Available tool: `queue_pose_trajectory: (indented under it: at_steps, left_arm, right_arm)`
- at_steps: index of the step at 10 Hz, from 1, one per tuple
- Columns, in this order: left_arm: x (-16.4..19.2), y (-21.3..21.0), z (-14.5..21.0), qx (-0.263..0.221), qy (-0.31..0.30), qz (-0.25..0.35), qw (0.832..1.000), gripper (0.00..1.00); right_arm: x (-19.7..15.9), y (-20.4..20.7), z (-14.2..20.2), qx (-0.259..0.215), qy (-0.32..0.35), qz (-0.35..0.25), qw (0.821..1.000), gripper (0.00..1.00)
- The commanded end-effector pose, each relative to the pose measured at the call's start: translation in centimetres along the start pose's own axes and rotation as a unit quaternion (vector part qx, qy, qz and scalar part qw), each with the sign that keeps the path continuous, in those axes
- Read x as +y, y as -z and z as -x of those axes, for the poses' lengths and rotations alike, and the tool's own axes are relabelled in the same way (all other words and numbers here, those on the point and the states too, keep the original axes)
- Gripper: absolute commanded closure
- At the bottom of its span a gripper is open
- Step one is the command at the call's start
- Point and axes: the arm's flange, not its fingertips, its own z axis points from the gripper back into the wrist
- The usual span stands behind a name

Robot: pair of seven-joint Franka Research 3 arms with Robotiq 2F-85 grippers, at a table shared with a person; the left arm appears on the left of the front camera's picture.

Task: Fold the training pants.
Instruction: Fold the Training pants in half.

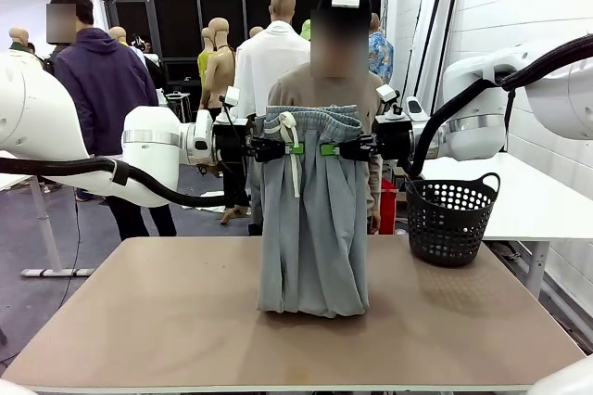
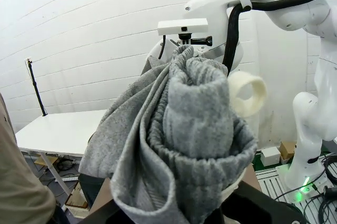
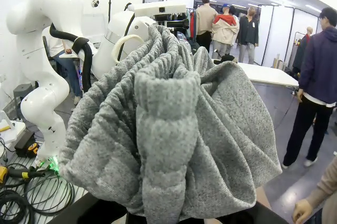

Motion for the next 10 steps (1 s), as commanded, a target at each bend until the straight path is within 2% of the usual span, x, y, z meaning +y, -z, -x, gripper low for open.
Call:
queue_pose_trajectory:
  at_steps: [1,10]
  left_arm:
    - [-0.08,0.02,-0.16,0.001,0.002,0.000,1.000,1.00]
    - [-0.08,0.02,-0.16,0.001,0.002,0.000,1.000,1.00]
  right_arm:
    - [-0.01,0.00,-0.22,-0.002,-0.002,0.001,1.000,1.00]
    - [-0.01,0.00,-0.22,-0.002,-0.002,0.001,1.000,1.00]
